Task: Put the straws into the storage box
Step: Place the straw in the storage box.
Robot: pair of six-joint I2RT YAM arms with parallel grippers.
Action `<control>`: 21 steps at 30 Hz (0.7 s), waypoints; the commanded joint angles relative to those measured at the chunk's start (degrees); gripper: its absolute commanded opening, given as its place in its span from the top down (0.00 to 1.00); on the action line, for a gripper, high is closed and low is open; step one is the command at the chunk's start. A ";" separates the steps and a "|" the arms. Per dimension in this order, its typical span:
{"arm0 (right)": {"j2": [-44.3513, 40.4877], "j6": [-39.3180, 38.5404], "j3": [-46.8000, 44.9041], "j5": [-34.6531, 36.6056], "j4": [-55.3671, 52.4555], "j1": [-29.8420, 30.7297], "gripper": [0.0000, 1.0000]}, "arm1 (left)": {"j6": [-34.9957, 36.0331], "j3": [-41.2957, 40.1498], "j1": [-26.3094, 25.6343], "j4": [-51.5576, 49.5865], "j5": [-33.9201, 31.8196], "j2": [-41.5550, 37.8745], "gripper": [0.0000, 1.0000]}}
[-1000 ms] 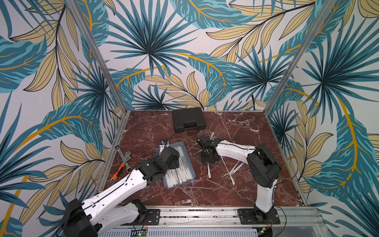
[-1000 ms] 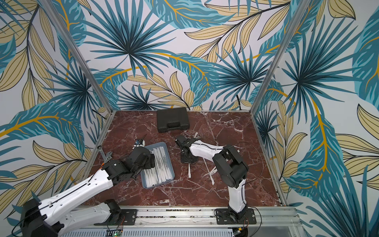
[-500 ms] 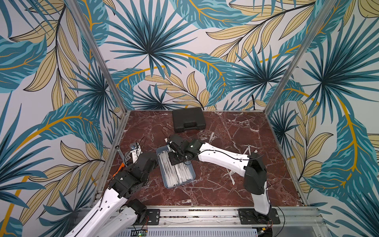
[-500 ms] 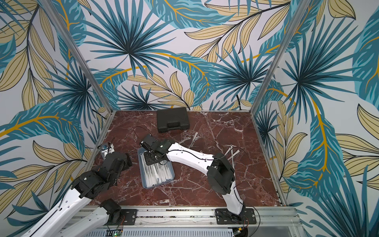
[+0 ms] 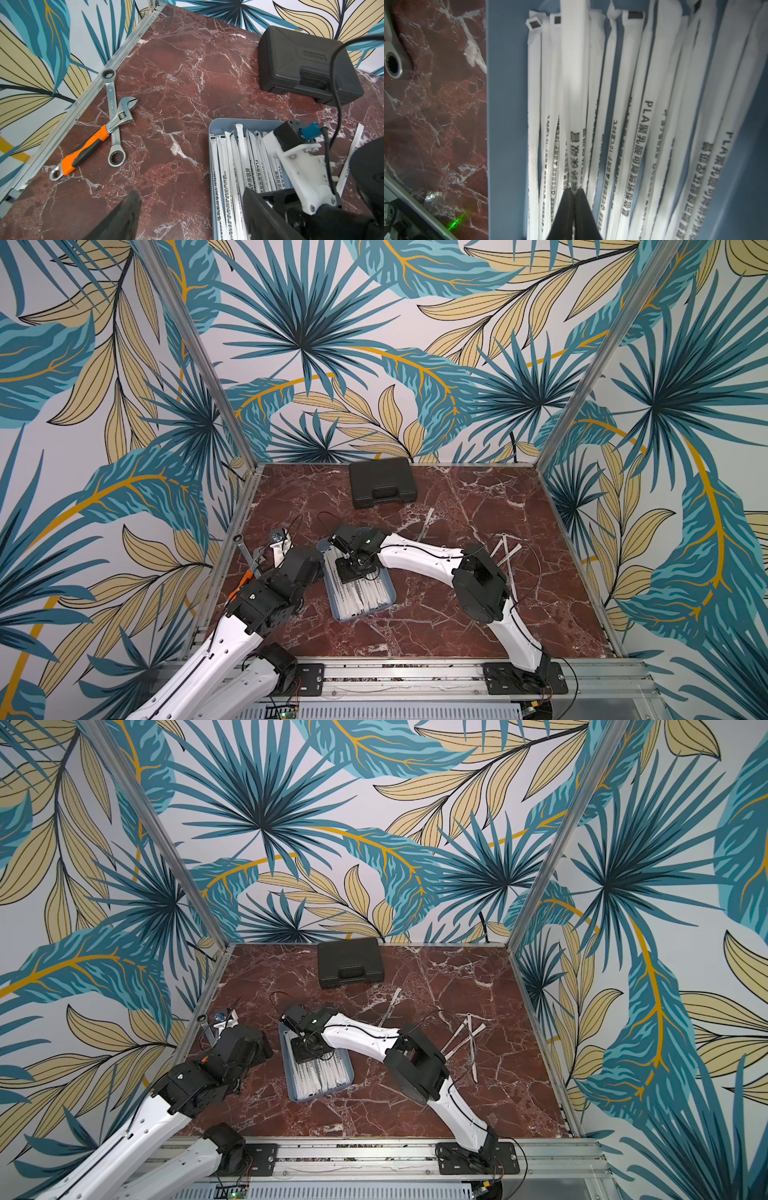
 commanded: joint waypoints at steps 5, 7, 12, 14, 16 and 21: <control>0.56 0.48 -1.11 0.61 -1.05 -1.04 0.93 | 1.25 -1.31 0.27 1.37 0.90 0.75 0.18; -0.13 0.02 -1.79 0.66 -1.06 -1.42 0.93 | 1.25 -1.68 0.28 1.84 1.33 0.80 0.18; -0.37 -0.24 -2.07 0.84 -1.05 -2.46 0.93 | 1.42 -2.15 0.29 3.62 3.16 2.05 0.18; 0.38 -0.34 -1.72 0.38 -1.05 -2.50 0.92 | 1.60 -2.01 0.28 4.01 3.59 2.52 0.18; 1.09 -0.15 -1.72 -0.34 -0.97 -2.50 0.91 | 1.77 -1.88 0.30 4.03 3.55 2.62 0.18; 1.80 0.94 -1.85 -1.31 -0.30 -2.50 0.88 | 1.91 -1.88 0.29 4.25 3.46 2.63 0.18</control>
